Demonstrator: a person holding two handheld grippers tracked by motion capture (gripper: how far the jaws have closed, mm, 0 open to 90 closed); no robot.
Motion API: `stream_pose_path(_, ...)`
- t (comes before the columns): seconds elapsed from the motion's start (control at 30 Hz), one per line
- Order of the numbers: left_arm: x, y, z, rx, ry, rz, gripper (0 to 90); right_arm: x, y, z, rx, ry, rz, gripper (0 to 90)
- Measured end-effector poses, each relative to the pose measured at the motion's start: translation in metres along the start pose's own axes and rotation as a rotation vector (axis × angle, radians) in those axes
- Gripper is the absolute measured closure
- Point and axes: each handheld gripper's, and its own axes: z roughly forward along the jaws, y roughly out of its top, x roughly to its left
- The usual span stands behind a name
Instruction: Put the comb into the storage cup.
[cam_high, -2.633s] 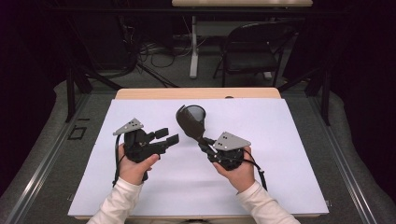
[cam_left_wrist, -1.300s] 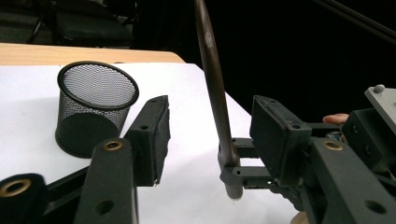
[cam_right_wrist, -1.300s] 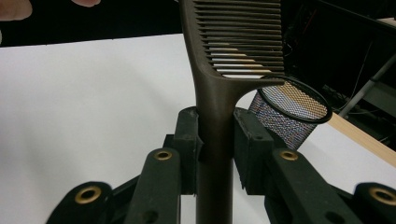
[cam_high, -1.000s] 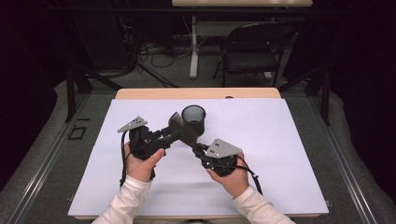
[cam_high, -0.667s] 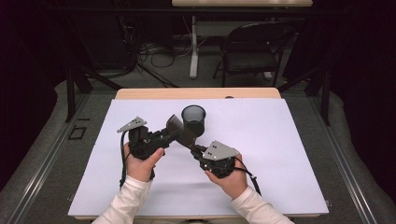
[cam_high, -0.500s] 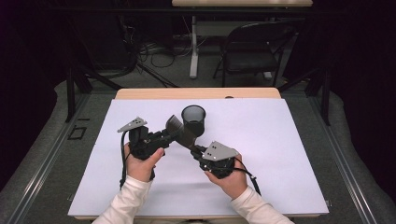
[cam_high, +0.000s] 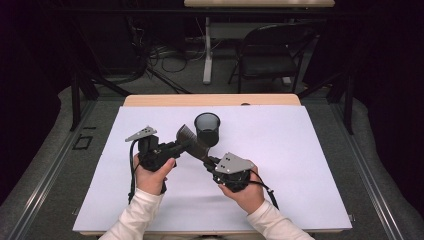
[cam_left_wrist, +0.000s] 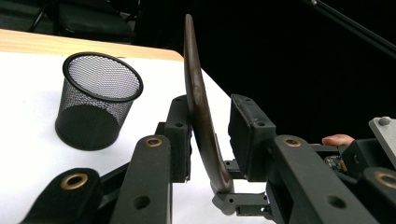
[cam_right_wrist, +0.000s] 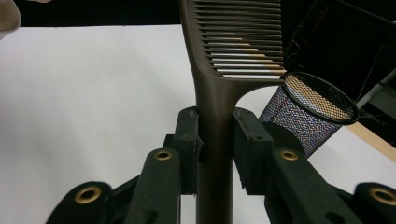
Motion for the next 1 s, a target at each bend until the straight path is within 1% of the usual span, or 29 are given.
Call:
stream_pose_path(0.23, 0.001, -0.0006, -0.0002, -0.006, -0.001, -0.016, 71.4, 0.0008, 0.0001, 0.0001, -0.002, -0.006, -0.009, 73.1)
stream_pose_path(0.43, 0.0025, -0.0018, 0.0008, 0.0, 0.0, -0.027, 73.9, 0.0029, -0.0003, 0.0008, 0.006, -0.015, -0.03, 73.1)
stream_pose_path(0.73, 0.003, -0.0025, 0.0004, -0.009, 0.0, -0.034, 77.5, 0.0034, -0.0004, 0.0008, 0.005, -0.02, -0.035, 73.0)
stream_pose_path(1.0, 0.0043, -0.0031, 0.0002, -0.013, -0.005, -0.053, 79.9, 0.0036, -0.0005, 0.001, 0.005, -0.021, -0.036, 73.0)
